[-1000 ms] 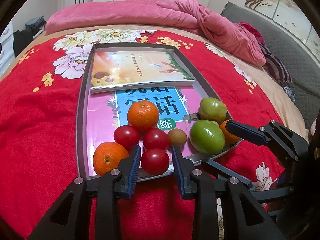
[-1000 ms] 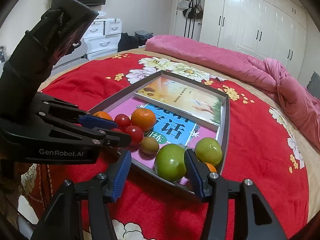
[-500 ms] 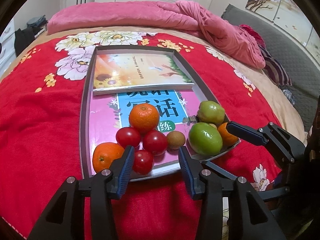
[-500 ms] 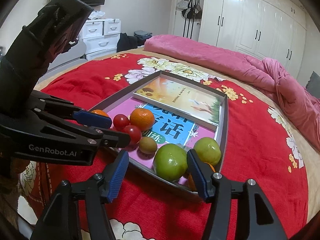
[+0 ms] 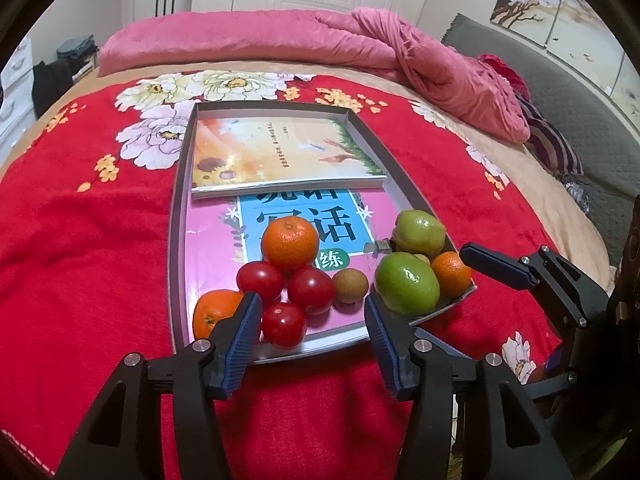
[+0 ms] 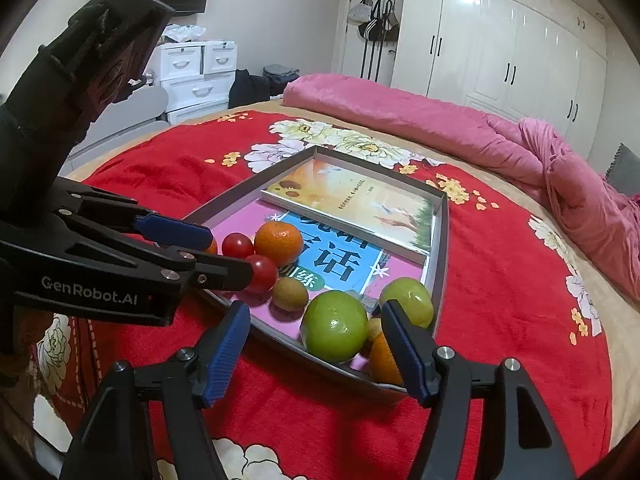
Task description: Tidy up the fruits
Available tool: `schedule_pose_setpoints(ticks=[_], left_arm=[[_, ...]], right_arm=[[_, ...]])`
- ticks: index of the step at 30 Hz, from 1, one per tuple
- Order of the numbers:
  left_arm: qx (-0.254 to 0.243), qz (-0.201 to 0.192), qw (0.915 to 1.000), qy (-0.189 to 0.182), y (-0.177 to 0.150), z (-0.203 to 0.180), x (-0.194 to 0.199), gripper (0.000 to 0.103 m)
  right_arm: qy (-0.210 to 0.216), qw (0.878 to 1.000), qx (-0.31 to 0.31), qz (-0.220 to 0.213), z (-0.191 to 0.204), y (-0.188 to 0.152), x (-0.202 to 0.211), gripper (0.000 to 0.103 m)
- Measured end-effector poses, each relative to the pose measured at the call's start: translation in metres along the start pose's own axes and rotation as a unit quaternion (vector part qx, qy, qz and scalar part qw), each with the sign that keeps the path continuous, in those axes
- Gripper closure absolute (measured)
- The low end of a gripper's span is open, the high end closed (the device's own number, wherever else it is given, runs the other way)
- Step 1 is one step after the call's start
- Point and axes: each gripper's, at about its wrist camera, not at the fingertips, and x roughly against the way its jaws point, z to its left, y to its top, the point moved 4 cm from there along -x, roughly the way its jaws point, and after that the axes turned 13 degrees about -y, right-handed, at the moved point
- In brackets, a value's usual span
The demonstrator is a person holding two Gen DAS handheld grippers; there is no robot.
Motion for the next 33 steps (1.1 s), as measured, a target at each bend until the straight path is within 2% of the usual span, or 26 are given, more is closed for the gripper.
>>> schedule_pose_setpoints(ticks=[16,33], left_arm=[[-0.009,-0.024,0.9997,-0.006,0.005,-0.008,0.014,0.031],[-0.02,-0.042,0.9989,-0.002,0.005,-0.015,0.031,0.024]], right_arm=[[-0.02,1.0,-0.013,-0.012,-0.008,0.004,0.008,0.025],[-0.04,0.998,-0.039,-0.03,-0.021,0.008,0.022,0.016]])
